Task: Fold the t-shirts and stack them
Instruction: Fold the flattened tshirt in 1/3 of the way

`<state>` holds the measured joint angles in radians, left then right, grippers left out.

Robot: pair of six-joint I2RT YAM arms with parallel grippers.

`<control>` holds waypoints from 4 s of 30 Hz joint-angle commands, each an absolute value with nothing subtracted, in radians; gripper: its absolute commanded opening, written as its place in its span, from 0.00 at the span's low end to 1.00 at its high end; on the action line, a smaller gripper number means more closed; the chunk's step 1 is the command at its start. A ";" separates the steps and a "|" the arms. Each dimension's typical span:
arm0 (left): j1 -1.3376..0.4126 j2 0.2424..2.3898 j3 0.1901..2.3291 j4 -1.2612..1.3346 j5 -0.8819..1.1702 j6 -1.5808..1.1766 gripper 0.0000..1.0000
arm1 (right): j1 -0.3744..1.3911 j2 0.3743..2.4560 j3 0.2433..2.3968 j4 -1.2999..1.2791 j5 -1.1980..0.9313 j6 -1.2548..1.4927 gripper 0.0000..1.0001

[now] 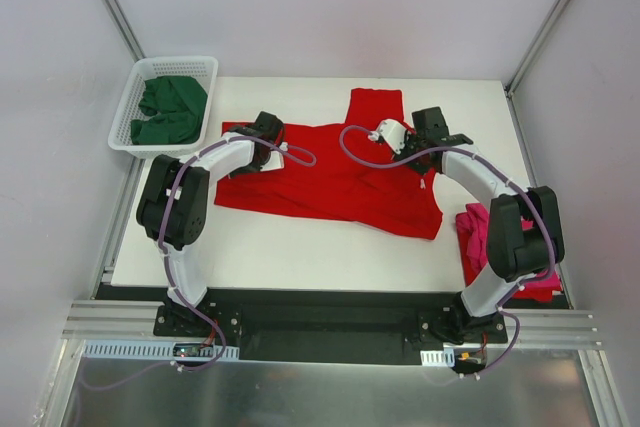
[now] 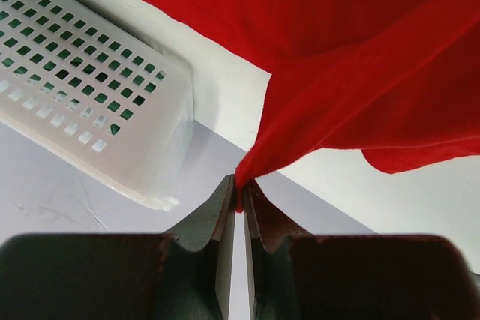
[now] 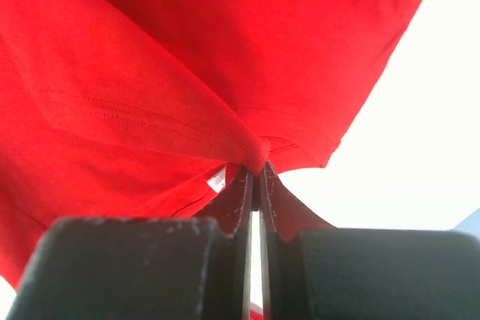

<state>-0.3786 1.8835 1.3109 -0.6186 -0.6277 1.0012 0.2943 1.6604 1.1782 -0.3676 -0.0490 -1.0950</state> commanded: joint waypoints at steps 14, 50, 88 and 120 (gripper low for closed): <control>-0.383 1.891 1.405 -0.621 -0.600 0.962 0.05 | 0.272 1.618 1.204 -0.299 0.130 -1.140 0.01; -0.364 1.936 1.424 -0.583 -0.681 1.017 0.04 | 0.233 1.651 1.295 -0.252 0.169 -1.088 0.01; -0.304 2.022 1.496 -0.584 -0.712 1.054 0.11 | 0.252 1.750 1.348 -0.295 0.140 -1.069 0.01; -0.354 1.735 1.084 -0.560 -0.227 0.940 0.17 | 0.212 1.570 1.012 -0.635 -0.331 -0.965 0.97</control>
